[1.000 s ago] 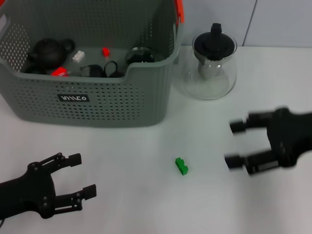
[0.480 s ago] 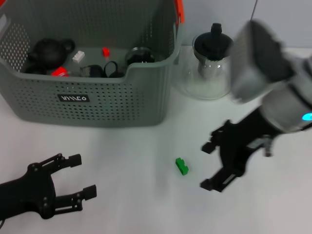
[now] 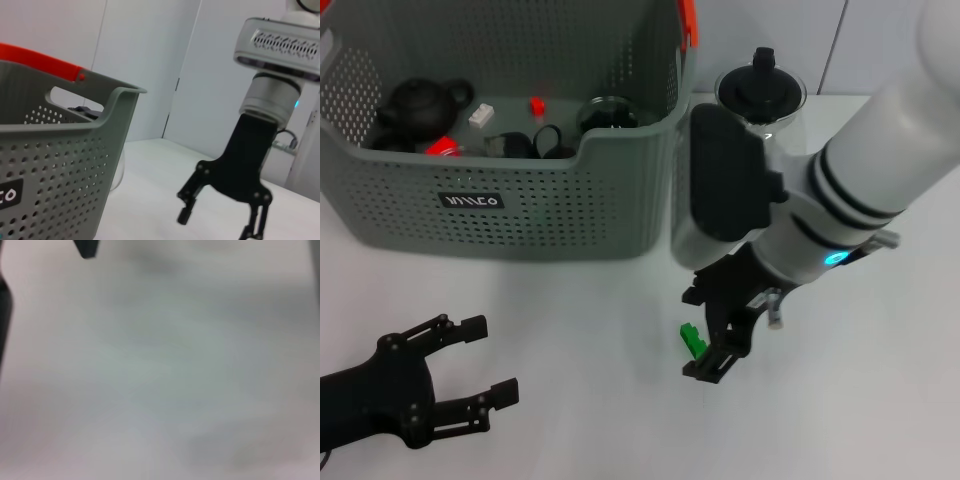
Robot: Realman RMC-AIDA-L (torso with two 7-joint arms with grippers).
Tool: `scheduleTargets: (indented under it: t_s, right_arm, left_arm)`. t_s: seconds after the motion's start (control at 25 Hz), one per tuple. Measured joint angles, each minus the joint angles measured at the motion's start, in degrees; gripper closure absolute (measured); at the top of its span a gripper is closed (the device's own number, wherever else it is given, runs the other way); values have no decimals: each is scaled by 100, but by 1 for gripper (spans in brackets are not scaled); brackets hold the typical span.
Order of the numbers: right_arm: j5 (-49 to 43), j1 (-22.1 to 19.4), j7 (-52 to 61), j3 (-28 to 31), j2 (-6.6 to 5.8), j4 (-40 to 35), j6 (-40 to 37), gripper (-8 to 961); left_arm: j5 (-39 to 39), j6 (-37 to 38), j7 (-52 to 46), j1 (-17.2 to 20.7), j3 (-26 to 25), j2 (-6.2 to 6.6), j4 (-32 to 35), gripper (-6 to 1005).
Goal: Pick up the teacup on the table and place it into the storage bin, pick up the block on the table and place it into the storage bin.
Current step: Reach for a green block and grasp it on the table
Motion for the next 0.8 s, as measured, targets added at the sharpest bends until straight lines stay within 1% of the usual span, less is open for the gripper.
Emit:
scheduleTargets:
  t_s: [0.24,0.52,0.8]
  right_arm:
    - [341,49,-55,-295,20,469,746,41]
    - [749,144,-65,-330,25,1134,1123,41]
    - [846,148,-66,-323,18,1389,1223,42]
  left_arm:
    - [2,-30,0,-9,0,-13,-9,78]
    - [2,-46,0,-18,0,-13,-9,78]
    - [2,-104,0,-11,-1,-20,-12,78]
